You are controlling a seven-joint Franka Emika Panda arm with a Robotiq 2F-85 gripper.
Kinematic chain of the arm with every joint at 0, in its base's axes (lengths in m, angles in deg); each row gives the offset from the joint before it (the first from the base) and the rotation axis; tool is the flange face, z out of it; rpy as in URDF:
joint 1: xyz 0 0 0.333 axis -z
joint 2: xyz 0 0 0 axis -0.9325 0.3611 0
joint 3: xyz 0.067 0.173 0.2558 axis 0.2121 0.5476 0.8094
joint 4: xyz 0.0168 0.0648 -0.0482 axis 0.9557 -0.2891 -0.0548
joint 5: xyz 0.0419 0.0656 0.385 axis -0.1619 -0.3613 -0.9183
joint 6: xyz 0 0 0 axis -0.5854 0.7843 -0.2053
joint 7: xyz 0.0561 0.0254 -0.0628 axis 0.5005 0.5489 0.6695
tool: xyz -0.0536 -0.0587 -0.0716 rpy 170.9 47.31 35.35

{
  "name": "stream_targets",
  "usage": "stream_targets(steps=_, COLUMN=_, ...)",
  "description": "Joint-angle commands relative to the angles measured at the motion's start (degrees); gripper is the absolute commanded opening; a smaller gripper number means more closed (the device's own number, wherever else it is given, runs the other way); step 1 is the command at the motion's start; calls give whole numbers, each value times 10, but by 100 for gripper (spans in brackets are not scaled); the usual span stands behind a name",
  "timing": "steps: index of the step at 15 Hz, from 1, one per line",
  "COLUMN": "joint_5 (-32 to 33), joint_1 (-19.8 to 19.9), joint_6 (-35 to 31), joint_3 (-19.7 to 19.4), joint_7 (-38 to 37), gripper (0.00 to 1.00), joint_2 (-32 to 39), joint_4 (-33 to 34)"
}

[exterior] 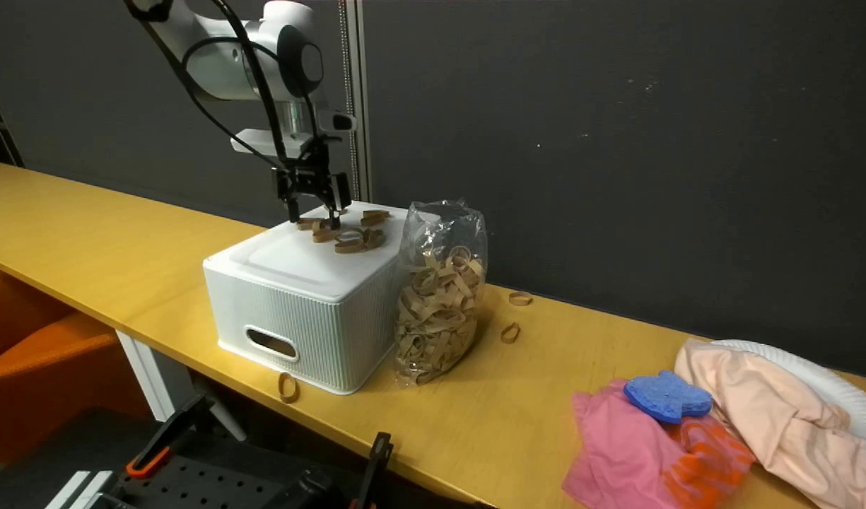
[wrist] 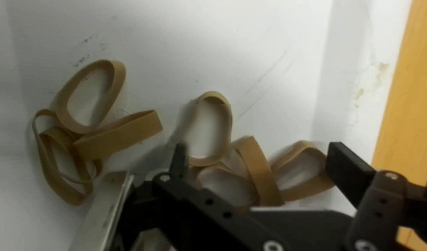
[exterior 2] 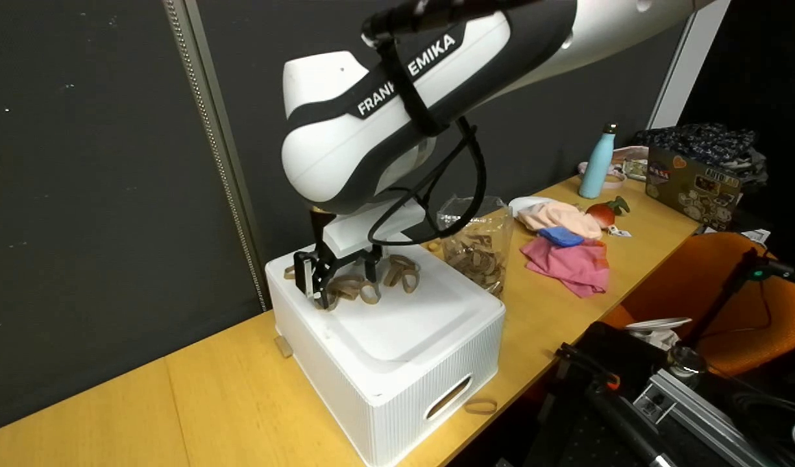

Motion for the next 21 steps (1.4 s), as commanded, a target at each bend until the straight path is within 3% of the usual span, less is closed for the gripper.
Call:
stream_targets(steps=1, joint_5=-1, joint_1=-7, joint_6=-24, joint_3=-7, joint_7=-7, gripper=100, joint_2=4, joint_4=-2)
stream_targets(steps=3, joint_5=-1, joint_1=-6, joint_6=-31, joint_3=-9, joint_7=-8, gripper=100, joint_2=5, joint_4=-6)
stream_targets(steps=4, joint_5=-1, joint_1=-6, joint_6=-33, joint_3=-10, joint_7=-9, gripper=93, joint_2=5, joint_4=-7)
stream_targets(steps=5, joint_5=0, joint_1=-6, joint_6=-34, joint_3=-11, joint_7=-10, gripper=74, joint_2=5, joint_4=-8)
stream_targets(steps=15, joint_5=0, joint_1=-6, joint_6=-50, joint_3=-18, joint_7=-16, gripper=1, joint_2=-12, joint_4=-29)
stream_targets(steps=21, joint_5=7, joint_1=-7, joint_6=-47, joint_3=-22, joint_7=-28, gripper=1, joint_2=-54, joint_4=-71)
